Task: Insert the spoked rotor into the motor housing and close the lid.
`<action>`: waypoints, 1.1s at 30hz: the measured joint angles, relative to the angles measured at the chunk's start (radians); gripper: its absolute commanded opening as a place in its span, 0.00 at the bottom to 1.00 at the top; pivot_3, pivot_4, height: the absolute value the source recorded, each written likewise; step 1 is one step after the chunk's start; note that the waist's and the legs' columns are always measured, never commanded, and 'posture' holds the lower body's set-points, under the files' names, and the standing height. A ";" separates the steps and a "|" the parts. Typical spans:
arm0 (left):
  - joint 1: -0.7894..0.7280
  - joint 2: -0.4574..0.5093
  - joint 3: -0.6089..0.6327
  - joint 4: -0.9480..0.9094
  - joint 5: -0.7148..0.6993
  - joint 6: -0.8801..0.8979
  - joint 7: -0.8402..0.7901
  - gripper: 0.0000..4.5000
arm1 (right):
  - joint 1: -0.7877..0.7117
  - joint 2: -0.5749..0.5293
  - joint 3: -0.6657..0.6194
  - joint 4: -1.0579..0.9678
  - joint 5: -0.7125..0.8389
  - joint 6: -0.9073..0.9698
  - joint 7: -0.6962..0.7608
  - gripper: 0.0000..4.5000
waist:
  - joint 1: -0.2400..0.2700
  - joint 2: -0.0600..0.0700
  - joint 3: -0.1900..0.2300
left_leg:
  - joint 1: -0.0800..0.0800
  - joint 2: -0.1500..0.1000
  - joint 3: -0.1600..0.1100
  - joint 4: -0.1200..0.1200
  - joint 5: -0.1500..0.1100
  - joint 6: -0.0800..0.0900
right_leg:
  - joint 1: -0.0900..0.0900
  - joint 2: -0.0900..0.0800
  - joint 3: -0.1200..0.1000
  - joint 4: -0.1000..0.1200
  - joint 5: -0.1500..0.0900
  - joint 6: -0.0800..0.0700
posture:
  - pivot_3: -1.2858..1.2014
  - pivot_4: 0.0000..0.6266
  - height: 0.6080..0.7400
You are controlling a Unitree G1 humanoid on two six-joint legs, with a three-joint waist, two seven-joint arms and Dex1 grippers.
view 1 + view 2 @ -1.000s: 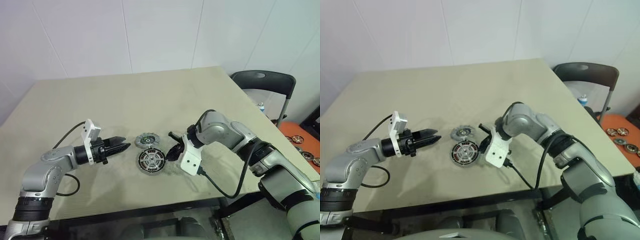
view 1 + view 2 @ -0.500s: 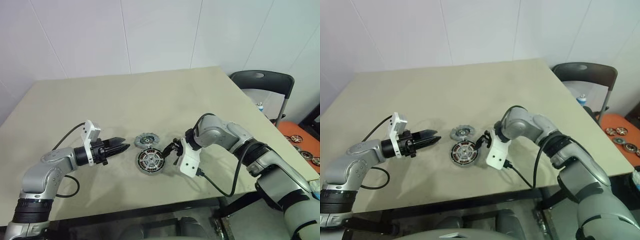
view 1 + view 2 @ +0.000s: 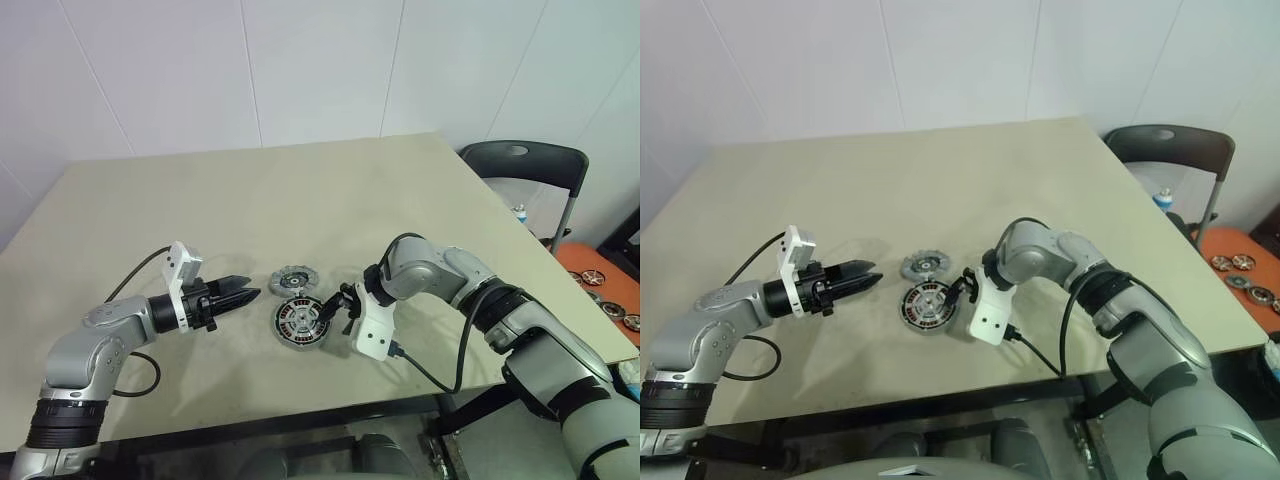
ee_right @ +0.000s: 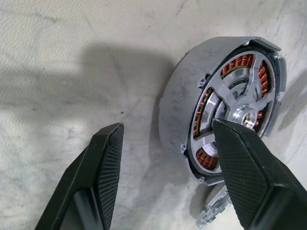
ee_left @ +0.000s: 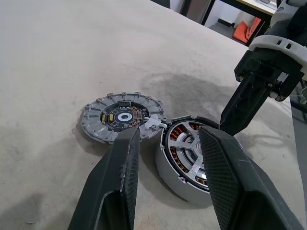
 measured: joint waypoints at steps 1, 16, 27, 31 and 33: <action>0.001 0.000 0.000 0.000 0.000 0.000 0.000 0.46 | 0.000 -0.004 0.000 -0.005 0.000 -0.005 0.000 0.68 | 0.000 0.000 0.000 | 0.000 0.000 0.000 0.000 0.000 0.000 | 0.000 0.000 0.000 0.000 0.000 0.000 | 0.52 0.00 1.00; 0.003 0.004 0.003 0.000 0.000 0.000 0.006 0.46 | -0.008 0.000 0.015 -0.006 -0.046 -0.029 -0.054 0.02 | -0.005 -0.002 -0.001 | 0.003 0.001 0.001 0.000 0.000 0.000 | 0.002 0.001 0.001 0.001 0.001 -0.001 | 0.52 0.00 1.00; -0.005 -0.002 0.002 0.000 0.000 -0.001 0.013 0.46 | -0.012 0.023 0.020 -0.045 0.051 0.142 0.091 0.02 | -0.002 -0.002 -0.001 | 0.005 0.004 0.000 0.000 0.001 -0.002 | 0.004 0.004 0.001 0.001 0.002 -0.004 | 0.52 0.00 1.00; -0.011 -0.008 0.002 0.001 0.000 -0.002 0.016 0.46 | -0.003 0.020 0.012 -0.142 0.165 0.395 0.255 0.02 | 0.002 -0.002 -0.001 | 0.004 0.003 0.000 0.000 0.001 -0.002 | 0.003 0.004 0.001 0.001 0.002 -0.004 | 0.52 0.00 1.00; -0.012 -0.011 0.001 0.002 0.001 -0.002 0.015 0.46 | 0.002 0.019 0.001 -0.221 0.222 0.590 0.335 0.02 | 0.003 -0.002 -0.001 | 0.002 0.003 0.000 0.000 0.001 -0.002 | 0.001 0.004 0.001 0.001 0.002 -0.004 | 0.52 0.00 1.00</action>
